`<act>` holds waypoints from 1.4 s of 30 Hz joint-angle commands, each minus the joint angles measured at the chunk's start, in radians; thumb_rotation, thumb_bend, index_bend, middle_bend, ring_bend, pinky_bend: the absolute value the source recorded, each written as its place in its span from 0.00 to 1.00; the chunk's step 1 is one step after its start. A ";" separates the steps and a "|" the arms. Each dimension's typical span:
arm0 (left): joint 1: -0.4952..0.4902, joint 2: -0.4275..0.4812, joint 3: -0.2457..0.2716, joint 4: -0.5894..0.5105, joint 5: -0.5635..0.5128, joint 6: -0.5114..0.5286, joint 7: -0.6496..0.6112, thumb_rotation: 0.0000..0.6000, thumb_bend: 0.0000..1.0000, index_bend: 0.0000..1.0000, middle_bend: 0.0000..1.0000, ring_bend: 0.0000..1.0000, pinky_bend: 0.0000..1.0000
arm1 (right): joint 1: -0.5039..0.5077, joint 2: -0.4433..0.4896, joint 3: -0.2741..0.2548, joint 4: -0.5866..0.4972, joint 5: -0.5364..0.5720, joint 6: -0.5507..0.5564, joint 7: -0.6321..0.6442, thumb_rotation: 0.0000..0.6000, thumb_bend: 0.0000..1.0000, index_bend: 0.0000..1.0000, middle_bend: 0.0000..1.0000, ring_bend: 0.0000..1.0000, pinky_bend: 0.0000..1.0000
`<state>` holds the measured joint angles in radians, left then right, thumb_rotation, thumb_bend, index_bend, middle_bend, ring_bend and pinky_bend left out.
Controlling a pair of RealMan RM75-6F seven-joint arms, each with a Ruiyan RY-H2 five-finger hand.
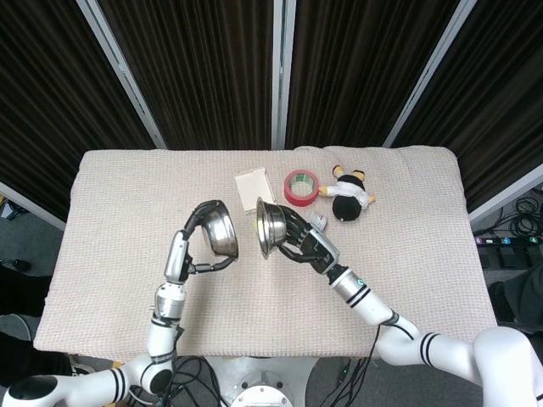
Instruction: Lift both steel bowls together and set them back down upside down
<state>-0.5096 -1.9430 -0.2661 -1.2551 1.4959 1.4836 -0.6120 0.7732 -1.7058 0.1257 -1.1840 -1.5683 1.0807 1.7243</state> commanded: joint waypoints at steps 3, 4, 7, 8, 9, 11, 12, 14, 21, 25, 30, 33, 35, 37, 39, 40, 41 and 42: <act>0.057 0.076 0.050 0.073 -0.011 0.002 0.030 1.00 0.15 0.41 0.39 0.42 0.64 | -0.108 0.158 -0.081 -0.072 0.021 0.036 -0.300 1.00 0.28 0.42 0.38 0.27 0.39; 0.066 0.093 0.064 0.089 -0.009 -0.005 0.038 1.00 0.15 0.41 0.39 0.42 0.64 | -0.118 0.194 -0.103 -0.089 0.011 0.030 -0.345 1.00 0.28 0.41 0.38 0.27 0.39; 0.073 0.162 0.120 0.152 0.026 -0.034 0.111 1.00 0.15 0.41 0.41 0.42 0.64 | -0.141 0.319 -0.175 -0.153 -0.009 -0.011 -0.492 1.00 0.28 0.39 0.36 0.27 0.39; 0.071 0.191 0.144 0.170 0.042 -0.054 0.151 1.00 0.15 0.42 0.41 0.42 0.64 | -0.150 0.352 -0.189 -0.177 -0.004 -0.022 -0.543 1.00 0.28 0.39 0.36 0.27 0.39; 0.064 0.237 0.178 0.181 0.064 -0.092 0.208 1.00 0.15 0.42 0.42 0.42 0.64 | -0.161 0.395 -0.203 -0.213 0.007 -0.035 -0.611 1.00 0.28 0.39 0.36 0.27 0.39; 0.058 0.296 0.220 0.183 0.093 -0.130 0.290 1.00 0.15 0.43 0.43 0.42 0.64 | -0.179 0.448 -0.219 -0.270 0.033 -0.050 -0.700 1.00 0.28 0.39 0.36 0.27 0.39; 0.051 0.326 0.242 0.176 0.107 -0.159 0.339 1.00 0.15 0.43 0.44 0.43 0.64 | -0.188 0.478 -0.225 -0.303 0.053 -0.062 -0.745 1.00 0.28 0.39 0.36 0.27 0.39; 0.035 0.363 0.269 0.150 0.118 -0.214 0.401 1.00 0.15 0.43 0.44 0.43 0.64 | -0.199 0.509 -0.229 -0.339 0.088 -0.084 -0.802 1.00 0.28 0.39 0.36 0.27 0.39; -0.045 0.420 0.301 0.040 0.082 -0.449 0.620 1.00 0.15 0.47 0.44 0.43 0.64 | -0.211 0.510 -0.215 -0.372 0.226 -0.187 -1.015 1.00 0.28 0.39 0.35 0.27 0.36; -0.069 0.411 0.285 0.031 0.042 -0.509 0.679 1.00 0.15 0.49 0.44 0.43 0.63 | -0.208 0.490 -0.189 -0.362 0.292 -0.223 -1.100 1.00 0.28 0.38 0.35 0.27 0.35; -0.083 0.409 0.281 0.032 0.012 -0.549 0.738 1.00 0.10 0.31 0.38 0.37 0.57 | -0.203 0.461 -0.156 -0.348 0.354 -0.258 -1.183 1.00 0.27 0.35 0.33 0.26 0.33; -0.073 0.401 0.272 0.033 0.011 -0.515 0.715 1.00 0.02 0.08 0.19 0.21 0.44 | -0.207 0.446 -0.136 -0.344 0.371 -0.262 -1.198 1.00 0.22 0.22 0.27 0.19 0.27; -0.059 0.393 0.266 0.045 0.026 -0.462 0.677 1.00 0.00 0.02 0.07 0.14 0.40 | -0.219 0.437 -0.122 -0.342 0.366 -0.244 -1.193 1.00 0.15 0.10 0.15 0.07 0.17; -0.054 0.398 0.263 0.039 0.034 -0.438 0.633 1.00 0.00 0.00 0.01 0.11 0.35 | -0.234 0.434 -0.110 -0.343 0.354 -0.224 -1.170 1.00 0.11 0.03 0.07 0.01 0.10; -0.050 0.413 0.263 0.029 0.044 -0.418 0.596 1.00 0.00 0.00 0.00 0.10 0.32 | -0.251 0.438 -0.099 -0.343 0.330 -0.200 -1.138 1.00 0.10 0.00 0.03 0.00 0.06; -0.047 0.419 0.262 0.024 0.045 -0.409 0.590 1.00 0.00 0.00 0.00 0.10 0.31 | -0.259 0.439 -0.094 -0.343 0.320 -0.187 -1.124 1.00 0.10 0.00 0.02 0.00 0.05; -0.044 0.424 0.262 0.021 0.048 -0.400 0.589 1.00 0.00 0.00 0.00 0.10 0.30 | -0.266 0.441 -0.090 -0.341 0.309 -0.174 -1.111 1.00 0.09 0.00 0.01 0.00 0.04; -0.041 0.433 0.263 0.014 0.048 -0.393 0.595 1.00 0.00 0.00 0.00 0.10 0.29 | -0.276 0.445 -0.086 -0.340 0.295 -0.158 -1.096 1.00 0.09 0.00 0.00 0.00 0.03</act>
<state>-0.5594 -1.5242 -0.0013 -1.2304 1.5365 1.0766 -0.0196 0.5139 -1.2651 0.0293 -1.5262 -1.2534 0.9012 0.6068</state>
